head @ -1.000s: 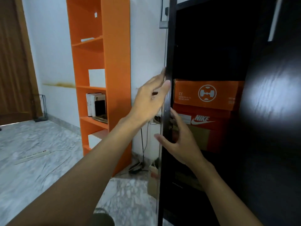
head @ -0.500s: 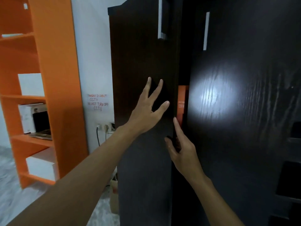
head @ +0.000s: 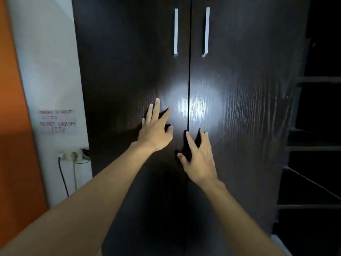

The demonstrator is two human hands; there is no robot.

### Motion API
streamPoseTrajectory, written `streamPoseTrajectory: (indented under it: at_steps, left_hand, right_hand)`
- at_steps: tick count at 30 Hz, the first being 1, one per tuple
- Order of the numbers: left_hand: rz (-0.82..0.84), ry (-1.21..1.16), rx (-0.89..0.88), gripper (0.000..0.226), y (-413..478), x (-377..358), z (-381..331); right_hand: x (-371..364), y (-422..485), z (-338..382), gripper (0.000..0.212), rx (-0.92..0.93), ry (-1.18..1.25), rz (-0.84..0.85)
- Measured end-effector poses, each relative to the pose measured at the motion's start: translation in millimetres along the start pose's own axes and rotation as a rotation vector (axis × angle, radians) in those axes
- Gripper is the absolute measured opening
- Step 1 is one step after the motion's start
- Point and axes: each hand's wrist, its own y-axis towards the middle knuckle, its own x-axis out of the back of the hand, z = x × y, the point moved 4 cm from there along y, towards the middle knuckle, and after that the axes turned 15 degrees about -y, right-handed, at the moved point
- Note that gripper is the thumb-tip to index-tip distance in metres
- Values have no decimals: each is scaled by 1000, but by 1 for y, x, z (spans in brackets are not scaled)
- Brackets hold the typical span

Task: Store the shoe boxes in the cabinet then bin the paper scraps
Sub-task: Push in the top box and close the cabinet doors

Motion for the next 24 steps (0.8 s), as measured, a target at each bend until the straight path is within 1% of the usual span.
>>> streamPoseTrajectory:
  at_steps: [5, 9, 12, 17, 20, 24]
  left_hand:
    - [-36, 119, -61, 77, 0, -17, 3]
    - [-51, 133, -103, 78, -5, -27, -3]
    - [-56, 23, -168, 70, -18, -39, -15]
    - [-26, -339, -261, 51, -50, -75, -46]
    - [83, -477, -287, 39, -68, -107, -63]
    - [389, -679, -262, 26, -95, -163, -89]
  right_hand:
    - [-5, 0, -8, 72, 7, -131, 23]
    - [6, -11, -22, 69, -24, -107, 57]
    - [22, -27, -40, 66, -115, -99, 114]
    - [49, -70, -78, 62, -229, -194, 156]
    - [64, -100, -101, 60, -307, -251, 174]
    - [78, -141, -137, 56, -422, -324, 225]
